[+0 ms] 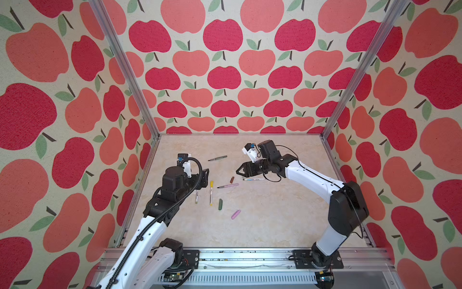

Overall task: Insert the pens into the pen caps
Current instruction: 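Release the pen and raise the left gripper while the right grasps the pink fountain pen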

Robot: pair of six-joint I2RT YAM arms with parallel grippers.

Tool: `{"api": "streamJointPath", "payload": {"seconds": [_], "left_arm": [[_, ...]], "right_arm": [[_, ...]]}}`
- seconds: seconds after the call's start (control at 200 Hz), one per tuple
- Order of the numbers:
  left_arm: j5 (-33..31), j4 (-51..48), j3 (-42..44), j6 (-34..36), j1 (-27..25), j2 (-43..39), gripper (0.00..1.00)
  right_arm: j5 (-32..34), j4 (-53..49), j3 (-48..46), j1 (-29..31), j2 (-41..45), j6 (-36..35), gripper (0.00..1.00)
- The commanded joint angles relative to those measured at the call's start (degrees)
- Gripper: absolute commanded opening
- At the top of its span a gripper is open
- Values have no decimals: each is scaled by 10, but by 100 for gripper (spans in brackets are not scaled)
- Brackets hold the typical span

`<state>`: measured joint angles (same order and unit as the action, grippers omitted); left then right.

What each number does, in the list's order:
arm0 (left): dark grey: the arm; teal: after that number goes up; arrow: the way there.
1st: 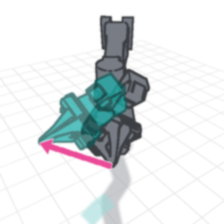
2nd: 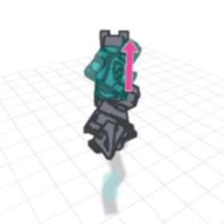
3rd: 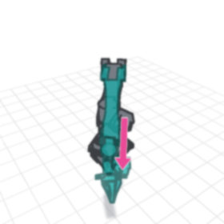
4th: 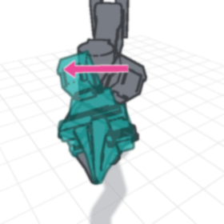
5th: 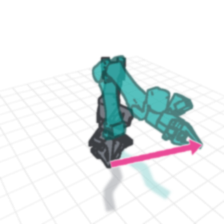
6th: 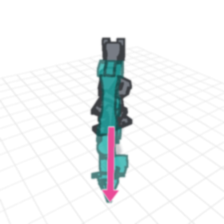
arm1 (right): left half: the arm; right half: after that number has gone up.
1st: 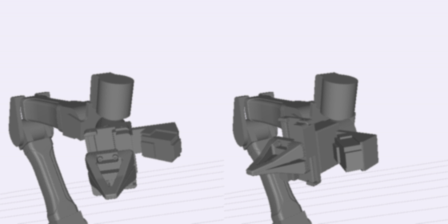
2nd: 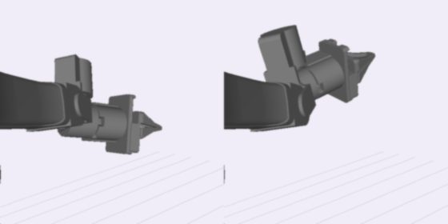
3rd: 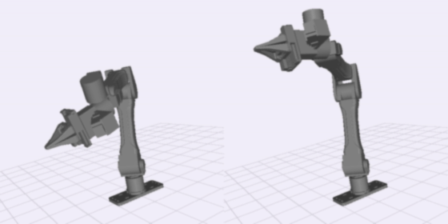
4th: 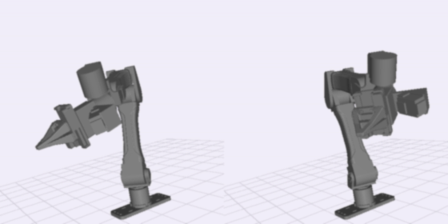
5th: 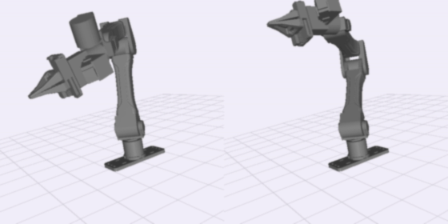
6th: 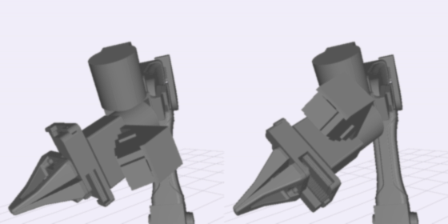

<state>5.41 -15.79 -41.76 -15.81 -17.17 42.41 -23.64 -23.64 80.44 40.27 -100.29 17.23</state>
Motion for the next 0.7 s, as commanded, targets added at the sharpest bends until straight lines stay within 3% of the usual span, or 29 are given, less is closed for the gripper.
{"api": "streamJointPath", "payload": {"seconds": [0.0,0.16,0.455,0.695], "left_arm": [[21,50,45,-20,23,-63,99],[39,62,87,-62,65,-107,99],[137,132,144,-194,124,-42,99],[134,163,163,-199,129,-19,99]], "right_arm": [[56,-116,64,29,-49,-81,62],[119,-204,172,72,-132,-166,63],[171,-259,294,108,-250,-231,59],[173,-286,357,111,-311,-264,51]]}}
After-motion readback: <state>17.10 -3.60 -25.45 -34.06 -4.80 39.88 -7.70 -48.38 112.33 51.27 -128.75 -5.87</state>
